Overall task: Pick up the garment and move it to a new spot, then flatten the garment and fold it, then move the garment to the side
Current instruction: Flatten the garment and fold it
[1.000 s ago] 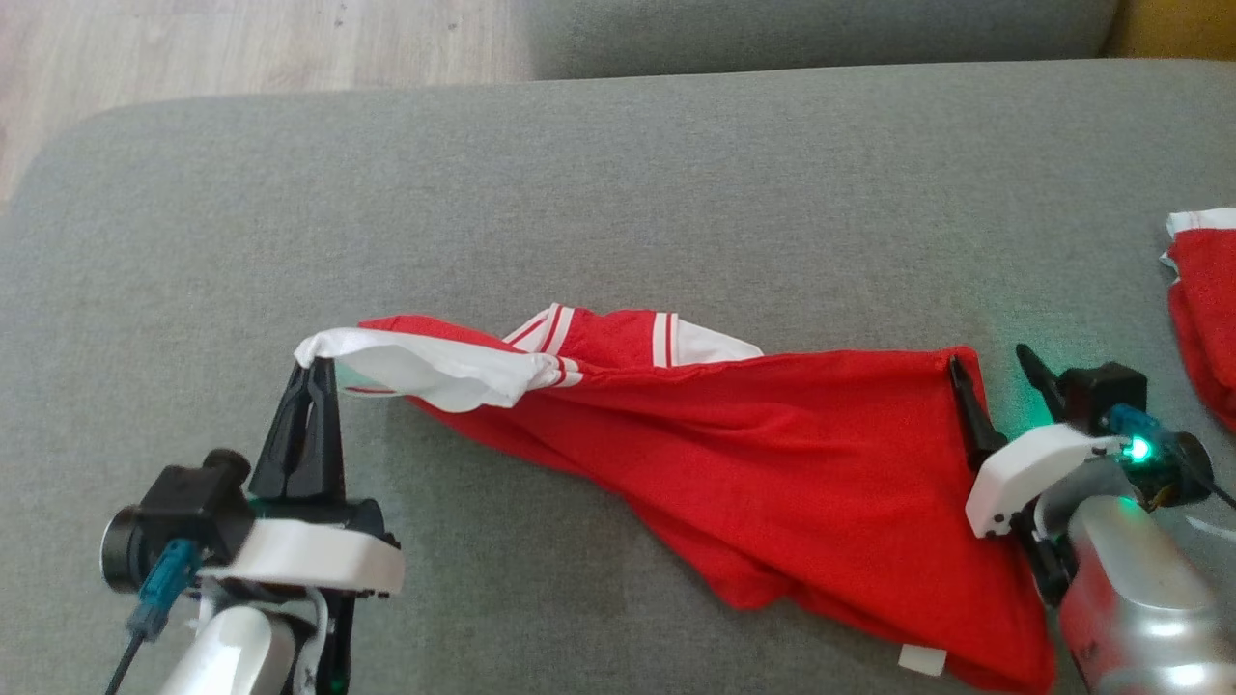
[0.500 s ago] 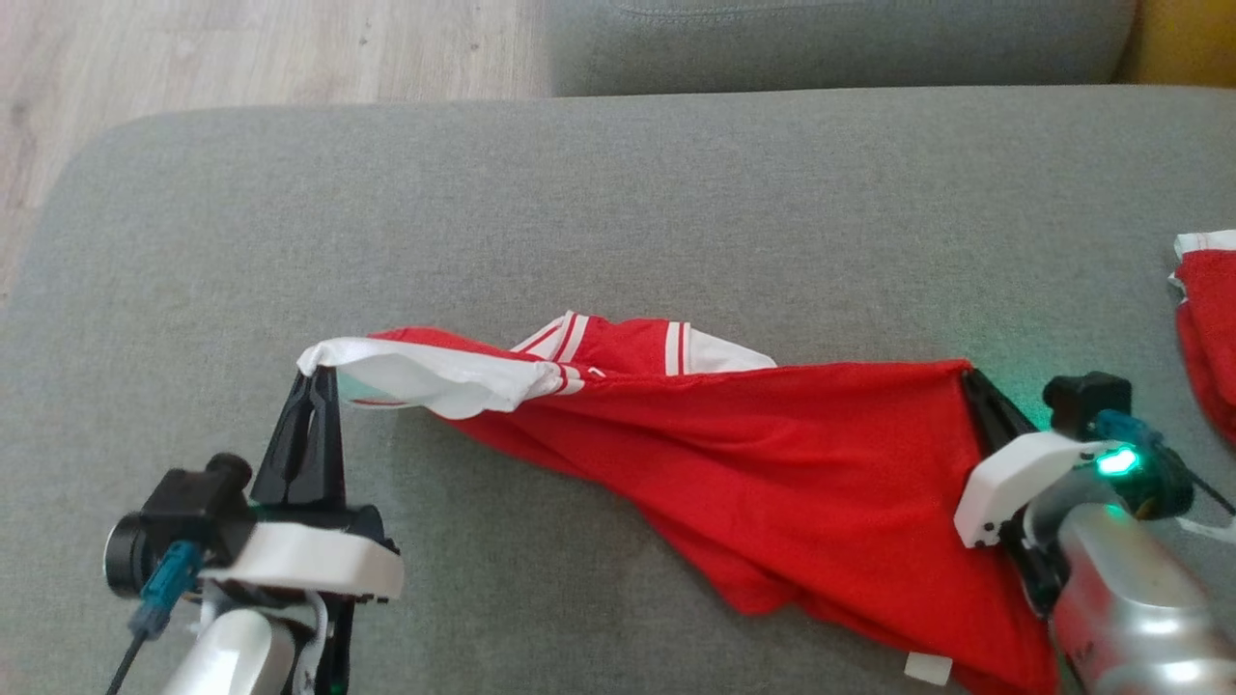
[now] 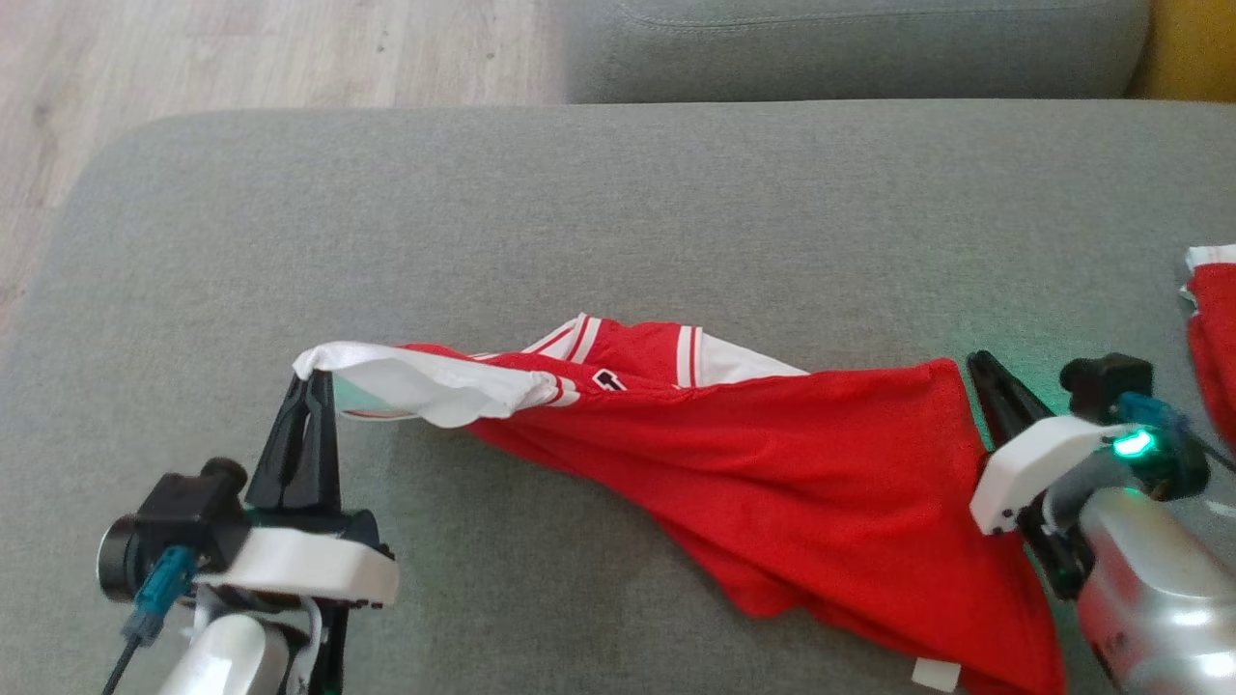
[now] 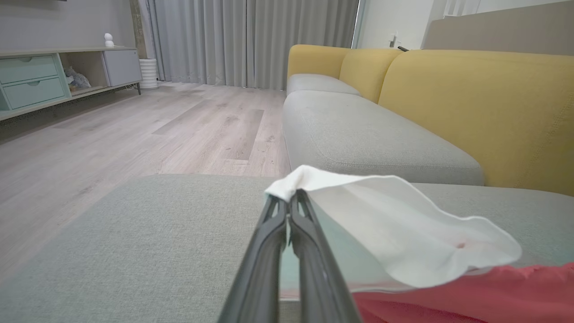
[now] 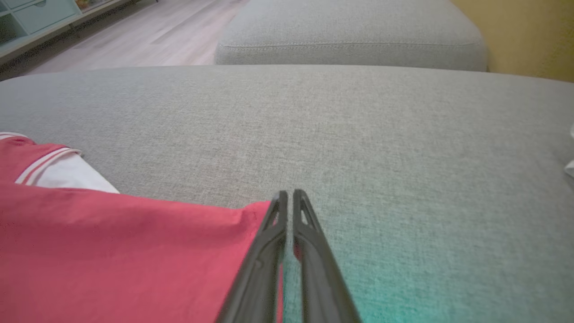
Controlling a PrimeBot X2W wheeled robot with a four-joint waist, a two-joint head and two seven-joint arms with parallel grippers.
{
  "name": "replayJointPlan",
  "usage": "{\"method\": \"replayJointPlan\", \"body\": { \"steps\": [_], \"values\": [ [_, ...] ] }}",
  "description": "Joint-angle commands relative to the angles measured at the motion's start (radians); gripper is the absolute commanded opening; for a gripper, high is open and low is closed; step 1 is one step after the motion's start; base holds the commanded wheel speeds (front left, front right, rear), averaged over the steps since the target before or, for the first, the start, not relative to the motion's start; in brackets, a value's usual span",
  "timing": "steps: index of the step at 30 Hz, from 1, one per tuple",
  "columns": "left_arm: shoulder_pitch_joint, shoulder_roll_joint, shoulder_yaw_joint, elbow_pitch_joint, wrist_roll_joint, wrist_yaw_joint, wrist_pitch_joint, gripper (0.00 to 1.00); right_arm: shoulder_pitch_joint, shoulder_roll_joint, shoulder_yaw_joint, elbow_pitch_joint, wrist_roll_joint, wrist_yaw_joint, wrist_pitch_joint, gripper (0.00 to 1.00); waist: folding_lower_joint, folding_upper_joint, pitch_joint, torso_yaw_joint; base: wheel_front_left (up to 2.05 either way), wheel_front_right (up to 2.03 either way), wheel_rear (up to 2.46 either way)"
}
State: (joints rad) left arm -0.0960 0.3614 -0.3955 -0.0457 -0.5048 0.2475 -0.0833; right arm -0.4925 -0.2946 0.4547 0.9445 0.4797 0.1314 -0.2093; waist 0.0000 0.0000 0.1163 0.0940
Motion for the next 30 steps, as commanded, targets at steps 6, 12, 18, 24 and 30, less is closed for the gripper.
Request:
{"method": "replayJointPlan", "body": {
  "steps": [6, 12, 18, 24, 30],
  "values": [
    [-0.06, 0.042, 0.04, -0.037, 0.001, 0.004, 0.008, 0.0, -0.029, -0.053, 0.043, -0.034, 0.06, -0.001, -0.007, 0.0, 0.0, 0.0, 0.0, 0.017, 0.0, 0.0, 0.0],
    [-0.08, 0.044, 0.03, -0.027, 0.002, -0.005, 0.01, 0.0, -0.013, -0.081, 0.101, -0.074, 0.139, -0.001, 0.023, 0.0, 0.0, 0.0, 0.004, 0.033, 0.0, 0.0, 0.0],
    [-0.094, 0.031, 0.011, -0.013, 0.003, -0.014, 0.005, 0.0, -0.021, -0.132, 0.185, -0.126, 0.209, -0.001, 0.104, 0.77, 0.0, 0.0, 0.019, 0.051, 0.0, 0.0, 0.0],
    [-0.12, 0.015, -0.009, 0.011, 0.003, -0.03, -0.004, 0.0, -0.044, -0.187, 0.267, -0.128, 0.247, -0.001, 0.201, 1.0, 0.0, 0.0, 0.032, 0.08, 0.0, 0.0, 0.0],
    [-0.131, 0.003, -0.021, 0.038, -0.002, -0.041, -0.015, 0.0, -0.053, -0.216, 0.353, -0.131, 0.278, -0.001, 0.236, 0.0, 0.0, 0.0, 0.025, 0.098, 0.0, 0.0, 0.0]
  ]
}}
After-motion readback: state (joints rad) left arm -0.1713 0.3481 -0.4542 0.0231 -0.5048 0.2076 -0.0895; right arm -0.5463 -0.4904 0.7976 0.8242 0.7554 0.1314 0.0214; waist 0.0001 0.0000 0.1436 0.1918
